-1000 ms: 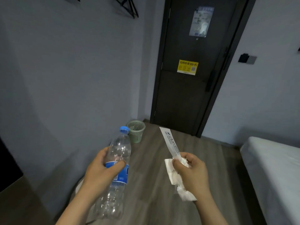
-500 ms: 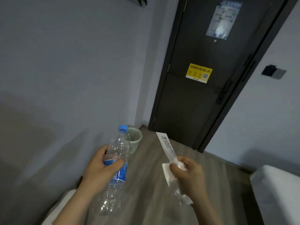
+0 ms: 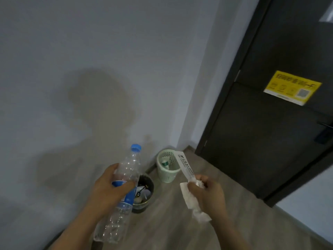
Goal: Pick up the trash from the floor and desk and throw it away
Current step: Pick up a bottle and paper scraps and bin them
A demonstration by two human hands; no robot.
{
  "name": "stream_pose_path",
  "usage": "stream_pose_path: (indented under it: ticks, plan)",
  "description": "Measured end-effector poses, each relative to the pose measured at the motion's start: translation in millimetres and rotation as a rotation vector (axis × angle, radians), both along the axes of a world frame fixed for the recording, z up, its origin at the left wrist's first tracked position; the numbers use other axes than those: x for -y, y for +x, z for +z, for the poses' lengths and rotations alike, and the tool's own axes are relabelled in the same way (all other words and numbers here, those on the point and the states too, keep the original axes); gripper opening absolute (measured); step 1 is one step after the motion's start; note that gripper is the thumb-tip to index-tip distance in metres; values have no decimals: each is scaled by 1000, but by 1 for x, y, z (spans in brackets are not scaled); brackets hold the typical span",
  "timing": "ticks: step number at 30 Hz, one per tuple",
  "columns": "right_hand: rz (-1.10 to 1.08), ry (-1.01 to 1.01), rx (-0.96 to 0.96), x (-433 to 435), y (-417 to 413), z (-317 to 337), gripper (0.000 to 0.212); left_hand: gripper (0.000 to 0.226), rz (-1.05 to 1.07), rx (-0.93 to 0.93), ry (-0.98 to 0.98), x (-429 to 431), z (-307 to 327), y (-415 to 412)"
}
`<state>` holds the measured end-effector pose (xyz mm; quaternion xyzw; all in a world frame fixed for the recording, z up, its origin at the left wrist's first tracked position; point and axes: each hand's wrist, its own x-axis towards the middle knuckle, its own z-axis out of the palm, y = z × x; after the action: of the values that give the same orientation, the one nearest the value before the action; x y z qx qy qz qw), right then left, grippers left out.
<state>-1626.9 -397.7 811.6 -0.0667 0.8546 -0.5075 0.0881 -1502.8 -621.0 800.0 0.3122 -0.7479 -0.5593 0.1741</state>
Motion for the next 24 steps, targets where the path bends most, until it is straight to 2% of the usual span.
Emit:
stream_pose_path:
  ticks: [6,10,12,19,24]
  plan:
    - [237,116,65,55,-99,-37,6,48,123,119,9,36,-39,-55]
    - [290,196,148,105,-148,-77,14,51,197,195,46,76,-72,-88]
    - [300,266,193,131,-172,-103,7,52,207,241,69,99,-95,-108]
    - [306,494,454,210,-245,-210,10,61,124,455,123,172,-182,-178]
    - [358,615,516,254,-291,-299,17,66,40,546,89,207,-245,-227]
